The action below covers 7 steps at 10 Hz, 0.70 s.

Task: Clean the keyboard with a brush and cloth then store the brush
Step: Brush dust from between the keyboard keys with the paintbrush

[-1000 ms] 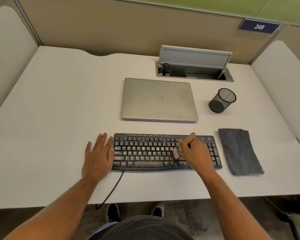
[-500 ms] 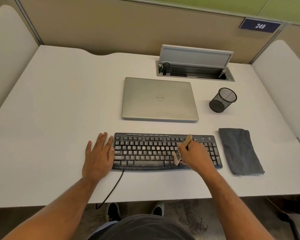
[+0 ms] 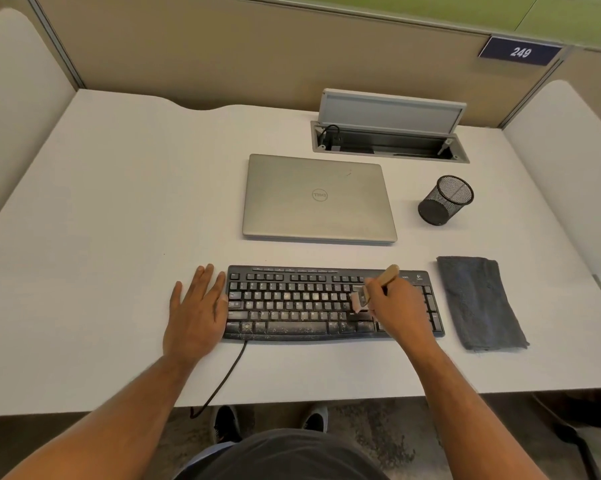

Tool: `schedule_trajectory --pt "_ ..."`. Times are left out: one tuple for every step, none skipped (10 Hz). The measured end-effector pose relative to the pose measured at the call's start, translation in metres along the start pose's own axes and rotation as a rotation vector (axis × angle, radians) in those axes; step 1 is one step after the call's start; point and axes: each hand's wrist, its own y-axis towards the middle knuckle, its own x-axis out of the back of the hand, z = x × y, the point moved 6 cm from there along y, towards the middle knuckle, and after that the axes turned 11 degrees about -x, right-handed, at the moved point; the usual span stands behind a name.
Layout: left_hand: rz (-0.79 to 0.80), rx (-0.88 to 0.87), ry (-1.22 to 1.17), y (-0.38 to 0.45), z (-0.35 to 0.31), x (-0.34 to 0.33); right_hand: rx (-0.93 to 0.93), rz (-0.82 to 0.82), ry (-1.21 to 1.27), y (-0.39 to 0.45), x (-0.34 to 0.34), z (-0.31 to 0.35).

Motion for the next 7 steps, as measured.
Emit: schedule_trajectory --pt "0.001 -0.002 0.004 0.000 0.000 0.000 -0.001 0.086 -0.058 -0.001 -0.010 -0.002" --pt "0.002 0.000 -0.002 0.000 0.000 0.000 -0.020 0.126 -0.005 0.001 -0.008 0.001" --pt "-0.001 0.003 -0.009 0.000 0.000 0.000 0.007 0.066 0.080 -0.001 -0.004 0.006" --pt "0.003 0.002 -0.007 0.000 0.000 0.000 0.020 0.107 0.034 -0.007 -0.013 0.009" --pt "0.000 0.004 -0.014 0.000 -0.001 0.001 0.038 0.143 -0.084 -0.007 -0.016 0.011" --pt "0.005 0.004 -0.009 0.000 0.000 0.000 0.055 0.075 -0.036 -0.005 -0.010 0.014" --pt "0.007 0.005 -0.008 -0.001 0.000 0.000 0.071 0.073 -0.017 -0.008 -0.013 0.014"
